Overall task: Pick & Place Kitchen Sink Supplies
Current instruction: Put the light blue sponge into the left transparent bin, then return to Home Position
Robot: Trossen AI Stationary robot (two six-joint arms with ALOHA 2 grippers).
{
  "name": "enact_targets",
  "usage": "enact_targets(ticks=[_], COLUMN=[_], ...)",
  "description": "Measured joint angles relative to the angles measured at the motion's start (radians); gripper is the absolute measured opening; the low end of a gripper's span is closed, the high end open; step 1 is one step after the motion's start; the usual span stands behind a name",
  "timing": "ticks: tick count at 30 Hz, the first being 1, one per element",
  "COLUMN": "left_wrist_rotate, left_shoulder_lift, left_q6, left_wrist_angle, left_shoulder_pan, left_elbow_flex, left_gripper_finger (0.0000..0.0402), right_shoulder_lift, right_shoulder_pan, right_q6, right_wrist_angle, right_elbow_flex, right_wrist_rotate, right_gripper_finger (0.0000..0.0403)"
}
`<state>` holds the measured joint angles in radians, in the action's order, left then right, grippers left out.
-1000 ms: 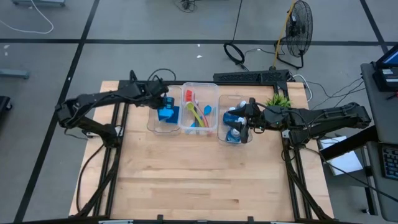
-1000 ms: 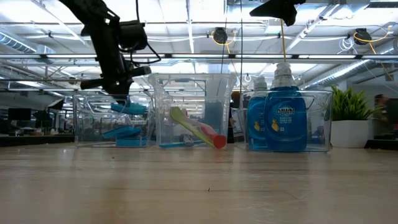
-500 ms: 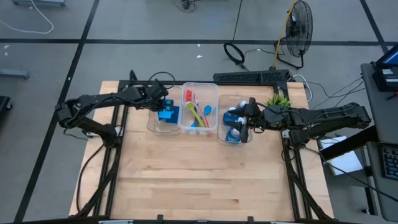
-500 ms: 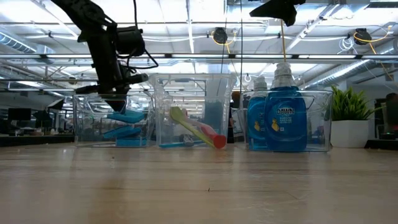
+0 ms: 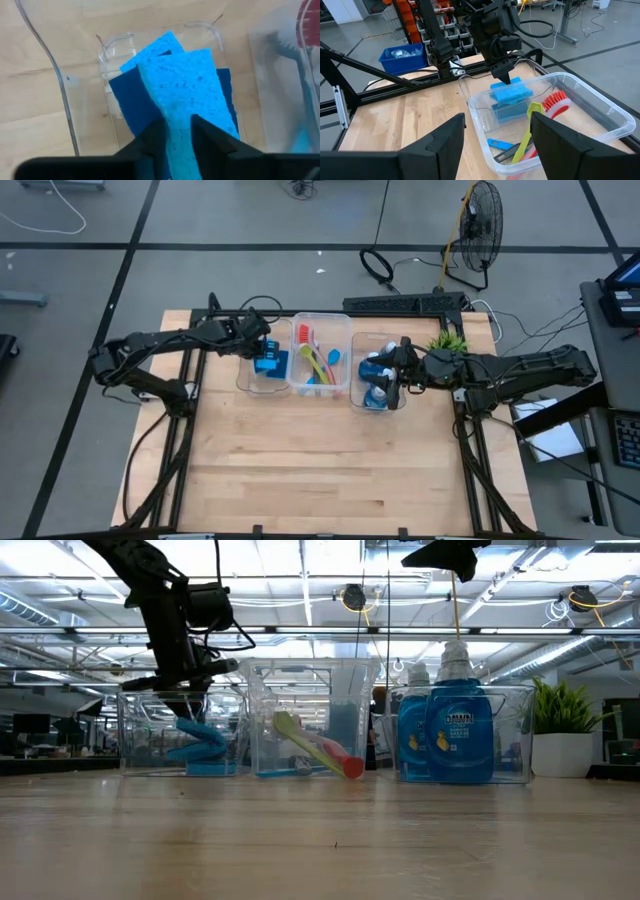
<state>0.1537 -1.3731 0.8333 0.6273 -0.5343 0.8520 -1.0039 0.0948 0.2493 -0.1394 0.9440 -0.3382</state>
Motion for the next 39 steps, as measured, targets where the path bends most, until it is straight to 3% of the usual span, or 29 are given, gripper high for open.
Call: enact_targets(ticks=[7,13,21,28,32,39], left_wrist_rotate=[-0.109,-0.145,-0.161,-0.24,-0.231,-0.177], left_shoulder_lift=[0.052,0.223,0.526,0.745,0.816,0.88], left_q6=[-0.062,-0.073,-0.12,-0.241,-0.316,-0.464], left_wrist_angle=[-0.002,0.005,-0.003,-0.172,-0.251,-0.248], left_shoulder_pan=[-0.001,0.007,0.045,0.176,0.271,0.378], left_elbow_flex=[0.006,0.023,0.023,0.023,0.024,0.023], left_gripper_finger=[0.0184,0.0238,0.0255,0.0247,0.0249,0.0264], right_shoulder_lift=[0.0,0.0,0.0,0.003,0.03,0.12], right_shoulder_pan=[0.0,0.0,0.0,0.0,-0.002,-0.004], right_q6=[0.0,0.0,0.0,0.0,0.0,-0.024], right_wrist_angle=[0.0,0.002,0.002,0.0,-0.001,-0.027], right_elbow_flex=[0.0,0.0,0.0,0.0,0.0,0.0], right_wrist_rotate=[0.0,0.0,0.0,0.0,-0.002,-0.003], right_gripper_finger=[0.0212,0.0212,0.0212,0.0212,0.0212,0.0212])
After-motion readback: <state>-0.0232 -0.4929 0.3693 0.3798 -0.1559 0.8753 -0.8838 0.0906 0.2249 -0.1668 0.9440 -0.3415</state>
